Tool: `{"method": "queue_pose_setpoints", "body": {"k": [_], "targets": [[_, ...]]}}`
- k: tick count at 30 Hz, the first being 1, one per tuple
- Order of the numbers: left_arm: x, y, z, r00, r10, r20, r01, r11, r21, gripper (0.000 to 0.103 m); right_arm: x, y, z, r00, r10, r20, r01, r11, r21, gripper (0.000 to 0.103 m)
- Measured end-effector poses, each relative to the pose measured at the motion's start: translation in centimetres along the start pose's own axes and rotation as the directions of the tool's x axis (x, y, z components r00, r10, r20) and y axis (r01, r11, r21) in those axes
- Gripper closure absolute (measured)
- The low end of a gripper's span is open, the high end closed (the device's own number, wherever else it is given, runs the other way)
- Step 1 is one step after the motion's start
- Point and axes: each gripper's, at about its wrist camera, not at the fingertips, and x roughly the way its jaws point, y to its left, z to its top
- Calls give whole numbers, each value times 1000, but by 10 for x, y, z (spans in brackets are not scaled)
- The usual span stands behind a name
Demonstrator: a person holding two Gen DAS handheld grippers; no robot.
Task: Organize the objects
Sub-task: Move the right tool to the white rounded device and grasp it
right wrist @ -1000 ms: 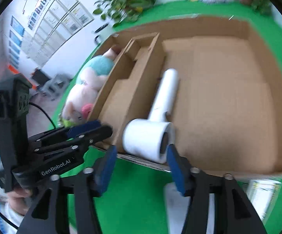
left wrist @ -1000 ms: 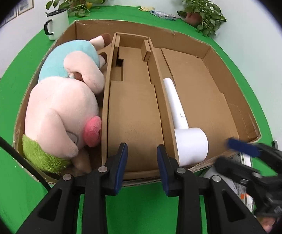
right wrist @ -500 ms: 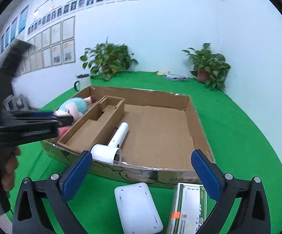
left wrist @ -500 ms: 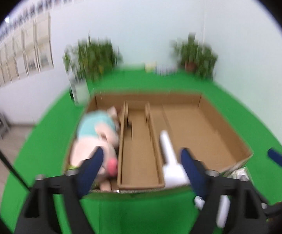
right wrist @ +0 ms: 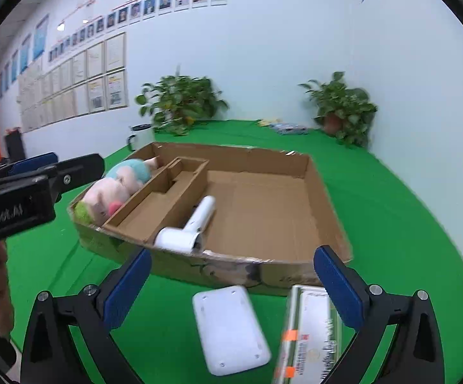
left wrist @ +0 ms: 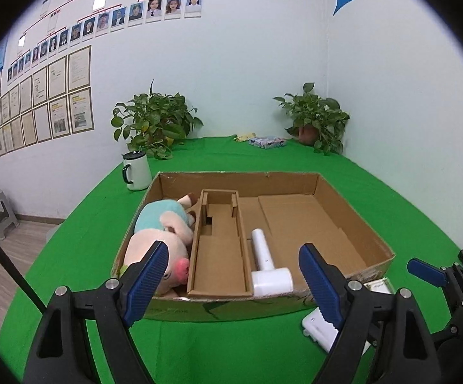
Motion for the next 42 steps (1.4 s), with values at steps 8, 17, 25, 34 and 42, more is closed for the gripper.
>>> {"method": "queue_pose_setpoints", "body": {"k": [8, 17, 25, 34, 42], "targets": [[0, 16, -20, 997, 67, -26, -67, 998, 14, 19, -7, 3, -9, 1000, 4, 31, -4, 1000, -6, 1], [1, 19, -23, 999, 23, -33, -23, 1000, -11, 19, -2, 6, -14, 999, 32, -20, -32, 999, 11, 1], [16, 27, -48, 987, -61, -149, 57, 998, -35, 19, 38, -5, -46, 960, 186, -210, -192, 981, -5, 1], [17, 46, -69, 975, -79, -209, 62, 994, -88, 19, 87, 3, -58, 919, 103, -382, -160, 980, -122, 18], [33, 56, -86, 929, -217, -300, 167, 969, -184, 19, 54, 46, -72, 857, 313, -408, -353, 935, -23, 21]]}}
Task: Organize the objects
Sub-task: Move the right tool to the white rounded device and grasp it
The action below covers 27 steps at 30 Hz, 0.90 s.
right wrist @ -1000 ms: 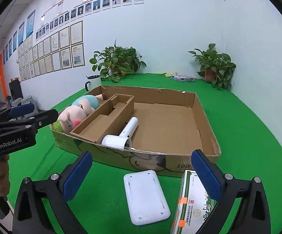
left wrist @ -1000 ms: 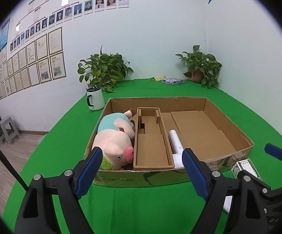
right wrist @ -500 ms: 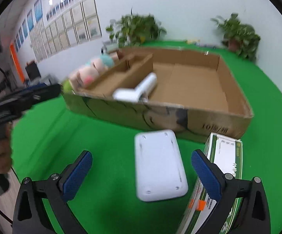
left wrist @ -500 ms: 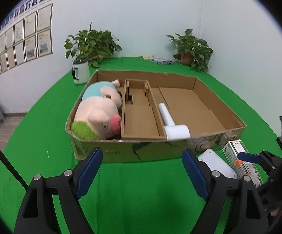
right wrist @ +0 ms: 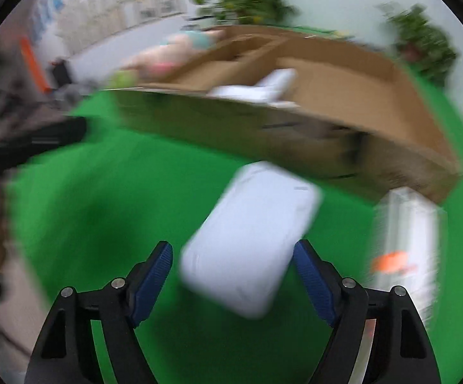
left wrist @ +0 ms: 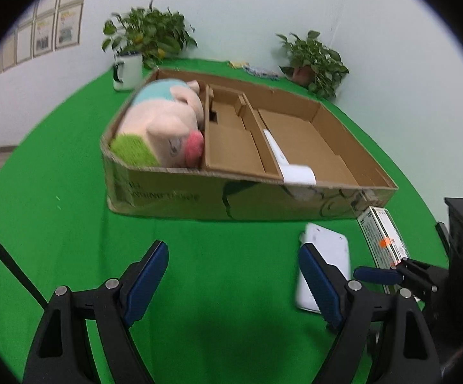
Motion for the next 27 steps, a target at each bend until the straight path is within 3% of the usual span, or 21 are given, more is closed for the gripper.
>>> {"method": "queue_pose_setpoints", "body": {"k": [1, 2, 4, 7, 10, 12, 13, 16, 18, 19, 20, 22, 24, 27], "targets": [[4, 1, -1, 999, -23, -24, 23, 1000, -8, 19, -2, 7, -2, 1000, -16, 14, 16, 1000, -8, 7], [9, 1, -3, 997, -55, -50, 54, 998, -17, 21, -4, 13, -4, 998, -50, 39, 50, 999, -13, 1], [20, 1, -4, 989, -118, -88, 115, 993, -37, 21, -5, 16, -6, 994, -92, 58, 91, 996, 23, 1], [40, -1, 1, 970, -198, -143, 190, 980, -64, 21, 2, 8, -8, 997, -67, 38, 63, 992, 111, 1], [64, -3, 8, 936, -287, -202, 270, 957, -109, 25, 4, 5, -6, 997, -67, 46, 60, 987, 148, 1], [77, -13, 8, 896, -354, -268, 330, 935, -131, 40, 1, 1, -8, 998, -35, 51, 27, 986, 165, 1], [82, -20, 6, 872, -388, -298, 363, 922, -135, 40, -2, -1, -10, 998, -33, 52, 24, 986, 165, 1], [84, -38, -6, 831, -428, -356, 411, 903, -128, 40, -12, -11, -21, 997, -35, 63, 23, 984, 179, 1], [82, -52, -17, 776, -492, -395, 475, 868, -148, 40, -21, -20, -32, 997, -39, 66, 25, 978, 205, 1], [81, -56, -19, 767, -502, -400, 486, 861, -149, 40, -25, -24, -36, 997, -46, 68, 30, 976, 217, 1], [77, -60, -22, 766, -503, -401, 491, 860, -140, 40, -29, -28, -39, 996, -52, 72, 35, 973, 227, 1], [71, -63, -22, 795, -475, -377, 467, 876, -121, 39, -34, -33, -41, 994, -68, 85, 47, 973, 225, 1], [70, -56, -18, 822, -456, -342, 428, 890, -158, 39, -34, -34, -40, 992, -87, 86, 68, 975, 211, 1], [75, -44, -13, 848, -420, -323, 373, 906, -199, 40, -24, -32, -30, 991, -97, 87, 79, 979, 190, 1]]}}
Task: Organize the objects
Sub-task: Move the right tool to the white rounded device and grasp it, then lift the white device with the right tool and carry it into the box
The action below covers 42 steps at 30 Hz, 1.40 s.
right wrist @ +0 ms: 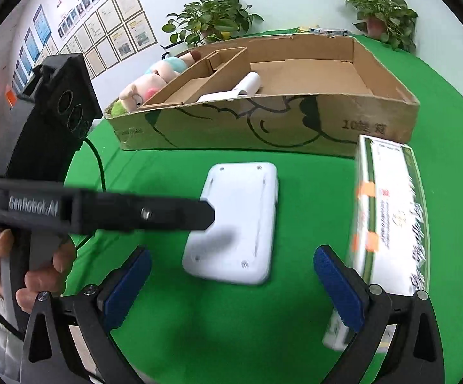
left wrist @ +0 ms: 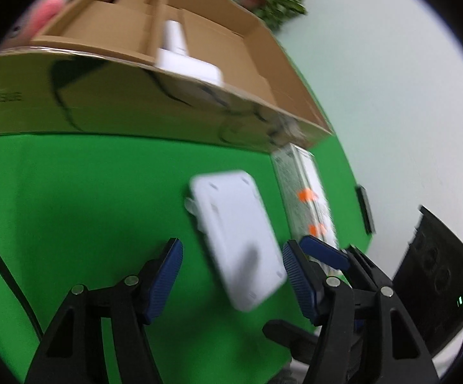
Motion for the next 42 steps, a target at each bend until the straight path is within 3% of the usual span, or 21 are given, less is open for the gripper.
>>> {"method": "queue_pose_setpoints", "body": {"k": [5, 8, 11, 13, 14, 17, 19, 22, 31, 37, 42], "targets": [[4, 3, 6, 1000, 5, -2, -5, 1000, -30, 40, 28, 19, 11, 998, -54, -24, 52, 996, -67, 1], [8, 7, 7, 999, -40, -4, 39, 998, -54, 40, 35, 27, 7, 995, -89, -40, 85, 993, -81, 4], [9, 9, 6, 998, -69, -1, 69, 995, -69, 41, 44, 30, -1, 989, -131, -69, 127, 990, -65, 15], [13, 9, 5, 996, -88, -23, 86, 994, -72, 54, 43, 34, -7, 980, -193, -54, 188, 979, -83, 32], [16, 9, 2, 994, -100, -37, 98, 992, -74, 61, 42, 36, -9, 978, -204, -48, 199, 976, -87, 35], [16, 5, -4, 995, -93, -30, 91, 994, -65, 62, 39, 40, -12, 981, -181, -65, 178, 982, -59, 36], [15, 2, -7, 997, -65, -32, 63, 996, -55, 71, 37, 41, -14, 984, -164, -68, 162, 986, -37, 36], [11, -3, -13, 998, -54, -27, 53, 998, -40, 72, 31, 39, -17, 989, -129, -73, 130, 991, 5, 36], [-35, -54, -7, 995, -46, 92, 38, 996, 83, 72, -14, 44, -3, 988, -139, 69, 139, 990, 0, 37], [-68, -101, 0, 980, -38, 197, -3, 979, 204, 74, -48, 48, 27, 963, -172, 207, 182, 983, -28, 37], [-82, -132, 31, 968, -43, 249, -29, 960, 280, 78, -67, 43, 53, 942, -188, 279, 203, 979, -26, 37]]}}
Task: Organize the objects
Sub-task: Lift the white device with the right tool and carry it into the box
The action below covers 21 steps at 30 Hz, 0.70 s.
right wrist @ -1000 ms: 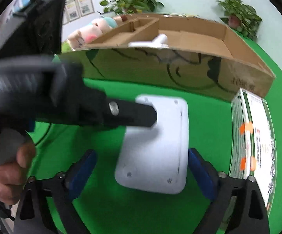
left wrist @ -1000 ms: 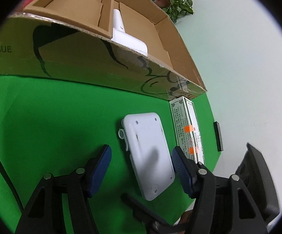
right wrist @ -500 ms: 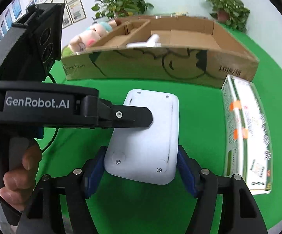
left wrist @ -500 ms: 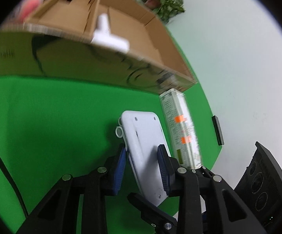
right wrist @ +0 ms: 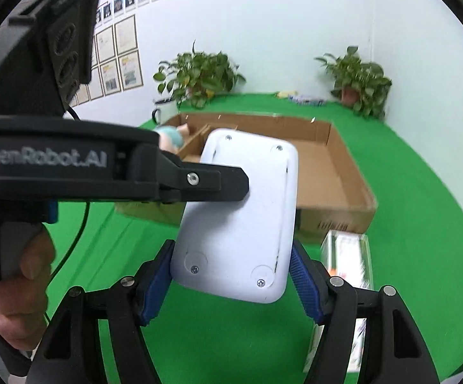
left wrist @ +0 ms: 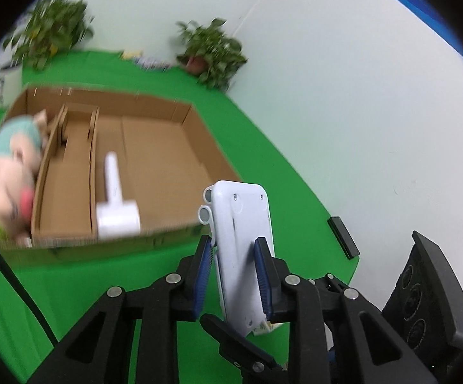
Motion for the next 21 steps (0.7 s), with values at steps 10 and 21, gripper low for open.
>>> {"method": "queue_pose_setpoints", "body": {"k": [10, 21], "targets": [[-3, -8, 65, 996, -1, 91, -8, 995, 103, 78, -15, -18, 72, 992, -28, 126, 28, 1000, -2, 37], [11, 26, 136, 997, 19, 72, -24, 998, 65, 78, 33, -36, 160, 998, 1, 56, 0, 1000, -17, 37]]}}
